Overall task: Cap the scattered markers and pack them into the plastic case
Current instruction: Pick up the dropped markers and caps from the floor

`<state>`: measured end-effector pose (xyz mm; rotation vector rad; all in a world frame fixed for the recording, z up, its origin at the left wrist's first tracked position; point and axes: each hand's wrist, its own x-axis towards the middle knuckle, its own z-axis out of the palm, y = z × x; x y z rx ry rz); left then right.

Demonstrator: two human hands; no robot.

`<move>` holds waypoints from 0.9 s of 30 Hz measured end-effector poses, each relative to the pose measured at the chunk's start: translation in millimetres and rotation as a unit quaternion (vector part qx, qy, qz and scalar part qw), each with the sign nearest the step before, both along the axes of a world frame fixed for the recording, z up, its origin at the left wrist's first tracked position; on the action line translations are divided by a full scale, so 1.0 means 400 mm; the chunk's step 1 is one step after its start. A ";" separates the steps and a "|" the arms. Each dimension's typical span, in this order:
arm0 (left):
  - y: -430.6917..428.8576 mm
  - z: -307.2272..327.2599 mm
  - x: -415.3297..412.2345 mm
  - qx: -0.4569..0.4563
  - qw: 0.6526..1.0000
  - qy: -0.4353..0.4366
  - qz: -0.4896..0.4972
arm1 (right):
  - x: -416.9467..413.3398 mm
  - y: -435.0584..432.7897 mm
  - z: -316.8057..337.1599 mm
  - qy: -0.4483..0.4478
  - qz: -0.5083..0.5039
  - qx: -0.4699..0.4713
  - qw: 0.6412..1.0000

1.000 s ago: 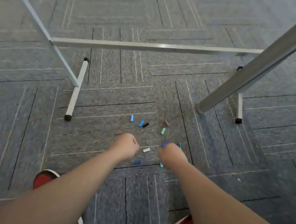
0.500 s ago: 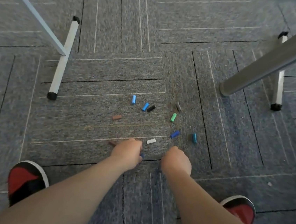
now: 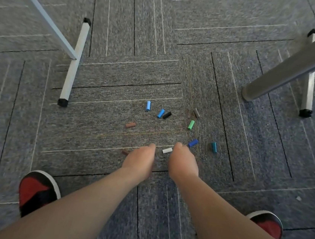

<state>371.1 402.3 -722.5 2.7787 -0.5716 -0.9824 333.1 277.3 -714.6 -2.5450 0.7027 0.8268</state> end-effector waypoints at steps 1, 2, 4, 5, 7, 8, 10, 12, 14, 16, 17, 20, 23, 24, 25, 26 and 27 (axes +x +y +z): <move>0.007 0.010 0.002 -0.007 1.000 -0.003 -0.001 | 0.005 0.003 0.006 -0.009 0.009 0.002 1.000; 0.015 0.018 0.006 -0.012 1.000 -0.010 0.000 | 0.010 0.006 0.011 -0.016 0.018 0.003 1.000; 0.031 0.028 0.018 -0.008 0.999 -0.032 0.013 | 0.017 0.008 0.016 -0.021 0.044 0.006 0.999; 0.041 0.031 0.025 0.000 0.999 -0.043 0.023 | 0.020 0.009 0.016 -0.019 0.059 0.008 0.998; 0.062 0.027 0.038 0.016 0.998 -0.055 0.040 | 0.024 0.011 0.012 -0.013 0.071 0.007 0.997; 0.074 0.020 0.044 0.022 0.997 -0.058 0.046 | 0.024 0.012 0.009 -0.009 0.067 0.006 0.998; 0.099 0.005 0.051 0.033 0.996 -0.063 0.050 | 0.019 0.016 0.002 -0.004 0.054 0.001 0.999; 0.121 -0.009 0.058 0.043 0.997 -0.049 0.039 | 0.014 0.019 -0.004 0.001 0.055 -0.003 0.999; 0.138 -0.021 0.065 0.051 0.998 -0.030 0.025 | 0.010 0.020 -0.009 0.005 0.060 -0.006 0.998; 0.149 -0.032 0.070 0.053 0.998 -0.026 0.014 | 0.010 0.020 -0.015 0.007 0.062 -0.010 0.998; 0.153 -0.037 0.071 0.052 0.998 -0.026 0.012 | 0.010 0.019 -0.018 0.007 0.064 -0.013 0.998; 0.156 -0.045 0.074 0.044 0.998 -0.032 0.010 | 0.014 0.022 -0.024 0.003 0.074 -0.025 0.997; 0.156 -0.052 0.077 0.033 0.999 -0.036 0.006 | 0.025 0.026 -0.034 0.006 0.082 -0.049 0.995; 0.155 -0.054 0.078 0.030 0.999 -0.040 0.003 | 0.029 0.028 -0.037 0.006 0.084 -0.058 0.995; 0.155 -0.058 0.080 0.026 0.999 -0.046 0.002 | 0.033 0.029 -0.039 0.005 0.086 -0.065 0.994; 0.154 -0.062 0.081 0.022 0.998 -0.052 0.005 | 0.036 0.031 -0.042 0.005 0.092 -0.067 0.994; 0.153 -0.065 0.082 0.021 0.998 -0.055 0.010 | 0.039 0.034 -0.042 0.005 0.100 -0.067 0.993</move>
